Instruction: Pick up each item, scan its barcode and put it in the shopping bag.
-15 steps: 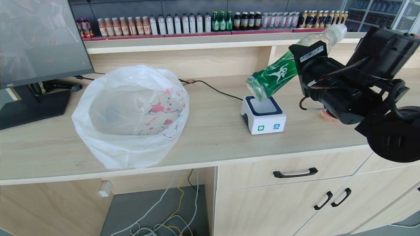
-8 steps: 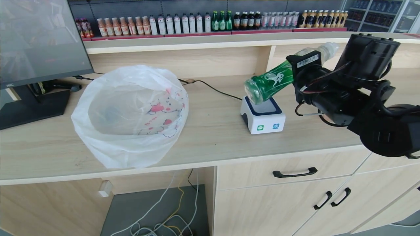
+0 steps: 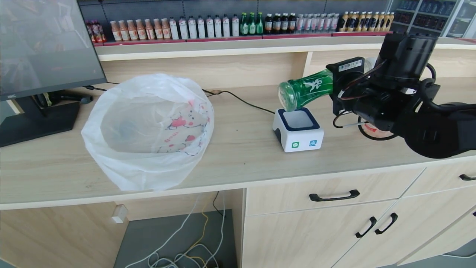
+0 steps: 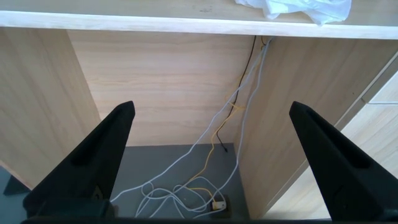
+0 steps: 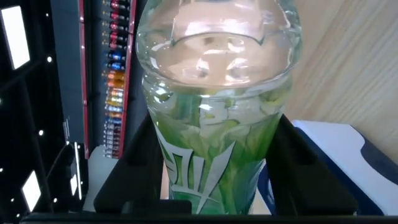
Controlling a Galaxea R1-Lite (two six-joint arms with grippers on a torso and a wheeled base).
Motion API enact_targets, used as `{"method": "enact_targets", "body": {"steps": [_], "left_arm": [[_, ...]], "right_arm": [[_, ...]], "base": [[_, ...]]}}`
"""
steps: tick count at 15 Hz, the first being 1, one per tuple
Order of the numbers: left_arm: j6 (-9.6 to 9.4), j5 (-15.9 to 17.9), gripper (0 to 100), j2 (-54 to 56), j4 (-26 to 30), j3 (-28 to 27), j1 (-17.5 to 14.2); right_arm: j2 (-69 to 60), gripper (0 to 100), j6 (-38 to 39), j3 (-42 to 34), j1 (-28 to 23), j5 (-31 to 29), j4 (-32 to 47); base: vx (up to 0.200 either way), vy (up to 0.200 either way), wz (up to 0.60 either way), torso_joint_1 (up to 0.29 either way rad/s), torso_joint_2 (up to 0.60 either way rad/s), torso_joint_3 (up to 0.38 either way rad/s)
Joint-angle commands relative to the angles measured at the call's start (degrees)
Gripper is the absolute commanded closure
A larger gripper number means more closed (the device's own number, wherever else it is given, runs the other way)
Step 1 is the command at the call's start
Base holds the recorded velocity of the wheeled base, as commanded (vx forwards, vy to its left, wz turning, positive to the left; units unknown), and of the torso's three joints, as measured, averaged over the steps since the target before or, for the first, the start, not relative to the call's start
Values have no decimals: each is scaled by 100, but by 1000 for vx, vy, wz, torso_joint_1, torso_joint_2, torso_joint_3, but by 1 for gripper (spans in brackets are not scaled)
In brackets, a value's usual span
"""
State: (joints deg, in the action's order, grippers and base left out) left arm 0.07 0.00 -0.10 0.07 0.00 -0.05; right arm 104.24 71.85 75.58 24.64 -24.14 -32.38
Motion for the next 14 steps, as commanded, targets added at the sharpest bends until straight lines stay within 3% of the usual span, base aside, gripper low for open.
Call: {"method": "enact_targets", "body": {"steps": [1, 14], "left_arm": [[1, 0, 0, 1, 1, 0, -4], [1, 0, 0, 1, 1, 0, -4]], "right_arm": [[193, 100, 75, 27, -20, -3, -5], [325, 100, 294, -79, -223, -12, -23]], "base": [[0, 0, 0, 0, 0, 0], [0, 0, 0, 0, 0, 0]]}}
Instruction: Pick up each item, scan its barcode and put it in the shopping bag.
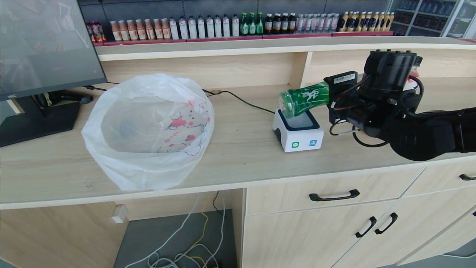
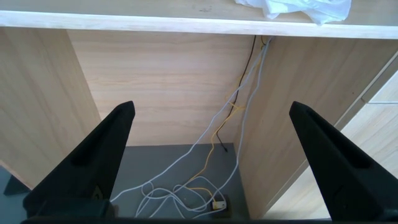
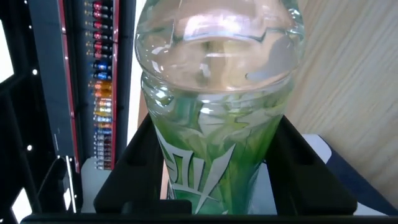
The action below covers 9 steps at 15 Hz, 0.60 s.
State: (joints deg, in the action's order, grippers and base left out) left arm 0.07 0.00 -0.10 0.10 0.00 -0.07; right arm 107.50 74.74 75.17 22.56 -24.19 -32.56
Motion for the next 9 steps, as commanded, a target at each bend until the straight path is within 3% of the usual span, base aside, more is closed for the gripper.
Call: {"method": "enact_targets", "body": {"steps": [1, 9], "left_arm": [[1, 0, 0, 1, -1, 0, -1], [1, 0, 0, 1, -1, 0, -1]], "right_arm": [[-18, 100, 93, -64, -24, -7, -5], [-80, 100, 208, -222, -24, -7, 4]], "base": [[0, 0, 0, 0, 0, 0], [0, 0, 0, 0, 0, 0]]}}
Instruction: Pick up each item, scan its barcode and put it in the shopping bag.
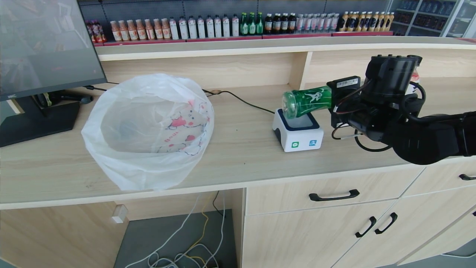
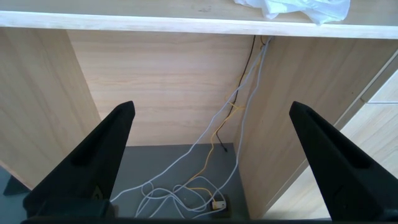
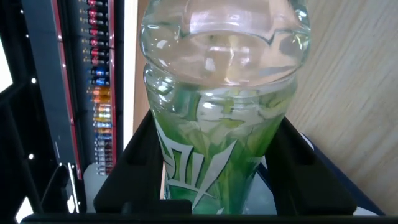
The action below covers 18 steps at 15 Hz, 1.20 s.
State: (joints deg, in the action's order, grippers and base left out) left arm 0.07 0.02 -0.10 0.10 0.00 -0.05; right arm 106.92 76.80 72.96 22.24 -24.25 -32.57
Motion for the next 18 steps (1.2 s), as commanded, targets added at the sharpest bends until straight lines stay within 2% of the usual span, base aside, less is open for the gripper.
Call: {"method": "enact_targets", "body": {"steps": [1, 18], "left_arm": [[1, -2, 0, 1, -1, 0, -4], [1, -2, 0, 1, -1, 0, -4]], "right_arm": [[-31, 100, 2, -10, 18, -1, 5], [-418, 100, -157, -203, 229, -1, 128]], "base": [[0, 0, 0, 0, 0, 0], [0, 0, 0, 0, 0, 0]]}}
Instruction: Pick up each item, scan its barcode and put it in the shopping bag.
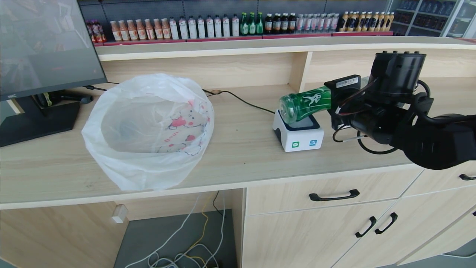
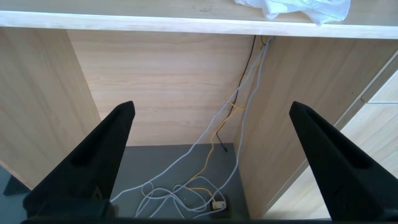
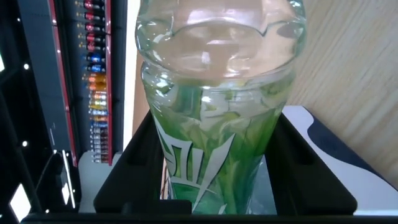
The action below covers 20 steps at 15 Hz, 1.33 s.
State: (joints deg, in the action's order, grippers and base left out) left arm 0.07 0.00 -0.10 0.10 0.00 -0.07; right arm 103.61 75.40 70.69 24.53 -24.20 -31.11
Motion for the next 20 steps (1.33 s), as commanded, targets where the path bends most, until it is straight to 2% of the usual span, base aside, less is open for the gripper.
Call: {"method": "enact_targets", "body": {"steps": [1, 6, 11, 14, 17, 18, 19, 20], "left_arm": [[1, 0, 0, 1, -1, 0, -1], [1, 0, 0, 1, -1, 0, -1], [1, 0, 0, 1, -1, 0, -1], [1, 0, 0, 1, -1, 0, 7], [1, 0, 0, 1, -1, 0, -1], [-7, 0, 0, 1, -1, 0, -1], [-7, 0, 0, 1, -1, 0, 7], [1, 0, 0, 1, -1, 0, -1]], "right_arm": [[-174, 100, -78, 85, 26, 3, -18], [-491, 100, -878, 129, 377, -15, -35], [-895, 100, -2056, 129, 1107, -6, -97], [-983, 100, -3444, 103, 1485, -15, -528], [-965, 100, -5053, -407, 1502, 38, -1371], [-965, 100, -6098, -627, 1485, 108, -1811], [-965, 100, -6635, -724, 1494, 258, -2110], [-939, 100, -6837, -820, 1494, 416, -2356]], "base": [[0, 0, 0, 0, 0, 0], [0, 0, 0, 0, 0, 0], [0, 0, 0, 0, 0, 0], [0, 0, 0, 0, 0, 0], [0, 0, 0, 0, 0, 0], [0, 0, 0, 0, 0, 0], [0, 0, 0, 0, 0, 0], [0, 0, 0, 0, 0, 0]]}}
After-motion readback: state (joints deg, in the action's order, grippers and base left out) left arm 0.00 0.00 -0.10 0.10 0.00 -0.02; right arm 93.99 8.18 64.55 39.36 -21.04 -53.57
